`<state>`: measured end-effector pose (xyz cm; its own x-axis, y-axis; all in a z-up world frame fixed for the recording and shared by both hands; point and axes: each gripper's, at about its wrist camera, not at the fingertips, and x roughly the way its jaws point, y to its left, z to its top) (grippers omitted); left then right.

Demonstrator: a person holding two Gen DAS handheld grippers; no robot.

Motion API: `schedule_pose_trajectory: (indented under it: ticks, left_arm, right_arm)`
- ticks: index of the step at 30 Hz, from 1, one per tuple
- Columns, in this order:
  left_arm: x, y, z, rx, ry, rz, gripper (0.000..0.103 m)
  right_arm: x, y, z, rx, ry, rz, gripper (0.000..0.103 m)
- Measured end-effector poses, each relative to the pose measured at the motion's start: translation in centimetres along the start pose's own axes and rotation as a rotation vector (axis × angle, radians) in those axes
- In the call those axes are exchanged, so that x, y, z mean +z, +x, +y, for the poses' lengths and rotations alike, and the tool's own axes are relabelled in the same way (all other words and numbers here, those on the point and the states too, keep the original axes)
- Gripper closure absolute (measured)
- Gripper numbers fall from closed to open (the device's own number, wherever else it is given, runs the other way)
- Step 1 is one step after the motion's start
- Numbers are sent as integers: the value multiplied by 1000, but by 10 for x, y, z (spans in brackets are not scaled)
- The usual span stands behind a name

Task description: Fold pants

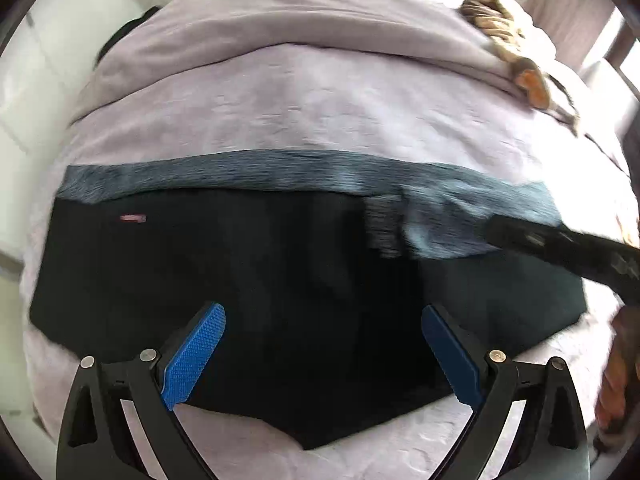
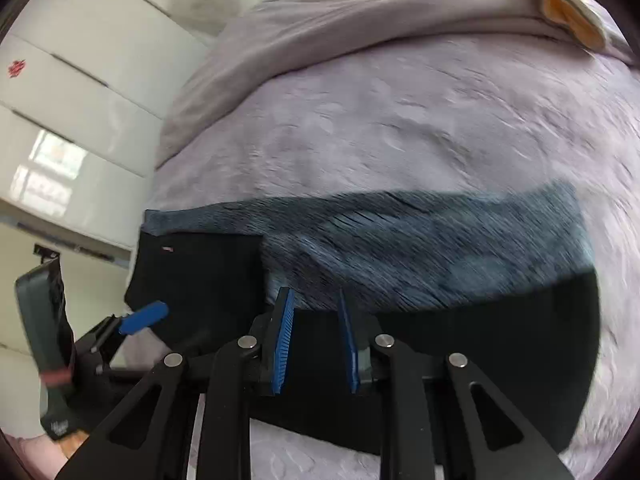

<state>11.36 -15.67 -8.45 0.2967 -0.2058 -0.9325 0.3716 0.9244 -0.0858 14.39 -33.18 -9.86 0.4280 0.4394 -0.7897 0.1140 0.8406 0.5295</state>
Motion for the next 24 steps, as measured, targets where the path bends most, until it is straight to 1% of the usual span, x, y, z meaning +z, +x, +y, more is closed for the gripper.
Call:
schedule_pose_trajectory:
  ticks: [1, 2, 4, 5, 6, 7, 8, 9, 10, 11, 12, 13, 14, 15, 16, 17, 18, 19, 20, 21, 22, 23, 24]
  left_arm:
    - [-1, 3, -8, -18, 14, 7, 4]
    - [-5, 8, -14, -21, 26, 18, 4]
    - [-12, 18, -22, -7, 44, 40, 4]
    - [-17, 20, -23, -5, 43, 45, 4]
    - [-20, 23, -22, -5, 34, 47, 4]
    - [-21, 24, -20, -4, 25, 49, 4]
    - [-22, 25, -18, -6, 15, 57, 4]
    - [-22, 26, -17, -7, 8, 62, 4]
    - [-22, 26, -16, -11, 5, 64, 4]
    - [-21, 24, -15, -11, 6, 63, 4]
    - [-18, 22, -16, -5, 15, 55, 4]
    - [-16, 19, -16, 2, 25, 45, 4]
    - [-14, 16, -17, 8, 32, 34, 4]
    - [-10, 10, -18, 9, 33, 16, 4]
    - [-5, 9, -18, 2, 30, 9, 4]
    - [0, 5, -21, -10, 25, -4, 4]
    - [6, 3, -23, -16, 25, -17, 4]
    - [11, 2, -26, -20, 27, -27, 4]
    - [17, 1, -32, -27, 33, -41, 4]
    - [21, 1, -38, -32, 38, -50, 4]
    - [28, 5, -40, -37, 41, -52, 4]
    - [34, 8, -47, -53, 46, -53, 4]
    - [36, 9, -50, -62, 49, -52, 4]
  right_arm:
    - [4, 3, 6, 7, -39, 17, 78]
    - [9, 5, 14, -9, -90, 30, 77]
    - [15, 16, 23, -37, -168, 65, 77]
    - [18, 27, 23, -53, -193, 101, 77]
    - [19, 37, 21, -57, -182, 136, 78]
    - [19, 50, 14, -36, -139, 181, 78]
    - [17, 59, 8, 22, -84, 212, 78]
    - [14, 62, 6, 59, -56, 219, 78]
    - [12, 63, 6, 69, -50, 217, 78]
    - [11, 60, 7, 68, -58, 210, 78]
    - [10, 55, 7, 92, -54, 205, 78]
    - [9, 46, 6, 137, -43, 197, 78]
    - [8, 32, 4, 138, -51, 159, 78]
    - [8, 18, 1, 108, -62, 113, 78]
    - [10, -2, -8, 62, -59, 48, 77]
    - [12, -17, -19, 34, -35, 2, 77]
    - [15, -37, -38, 1, 13, -51, 73]
    - [17, -51, -55, -35, 56, -92, 66]
    - [18, -64, -76, -72, 106, -122, 62]
    - [18, -74, -100, -99, 163, -138, 62]
    - [17, -79, -123, -108, 216, -142, 62]
    - [13, -81, -145, -105, 276, -133, 62]
    - [9, -79, -161, -82, 329, -118, 62]
